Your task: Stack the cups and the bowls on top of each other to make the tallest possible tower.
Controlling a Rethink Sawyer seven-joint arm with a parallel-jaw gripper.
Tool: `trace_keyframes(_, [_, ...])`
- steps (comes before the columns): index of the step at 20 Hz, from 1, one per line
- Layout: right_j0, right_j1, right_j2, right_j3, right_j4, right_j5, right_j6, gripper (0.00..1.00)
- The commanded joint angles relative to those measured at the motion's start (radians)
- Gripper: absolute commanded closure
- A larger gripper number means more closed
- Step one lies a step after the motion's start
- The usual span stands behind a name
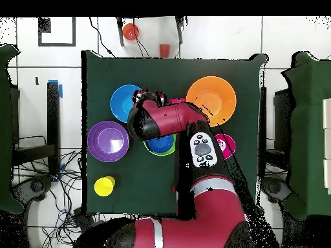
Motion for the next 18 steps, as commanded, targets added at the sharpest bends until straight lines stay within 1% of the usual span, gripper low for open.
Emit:
trace_keyframes(1, [0.010, 0.063, 0.076, 0.029, -0.065, 0.046, -0.043, 0.00])
trace_keyframes(4, [-0.016, 0.067, 0.123, 0.040, -0.062, 0.060, -0.064, 0.00])
trace_keyframes(10, [-0.051, 0.066, 0.178, 0.034, -0.051, 0.091, -0.086, 0.00])
trace_keyframes(13, [-0.052, 0.088, 0.179, 0.026, -0.058, 0.084, -0.083, 0.00])
trace_keyframes(16, [-0.040, 0.119, 0.163, 0.003, -0.060, 0.137, -0.102, 0.00])
trace_keyframes(18, [-0.042, 0.138, 0.158, -0.003, -0.061, 0.118, -0.088, 0.00])
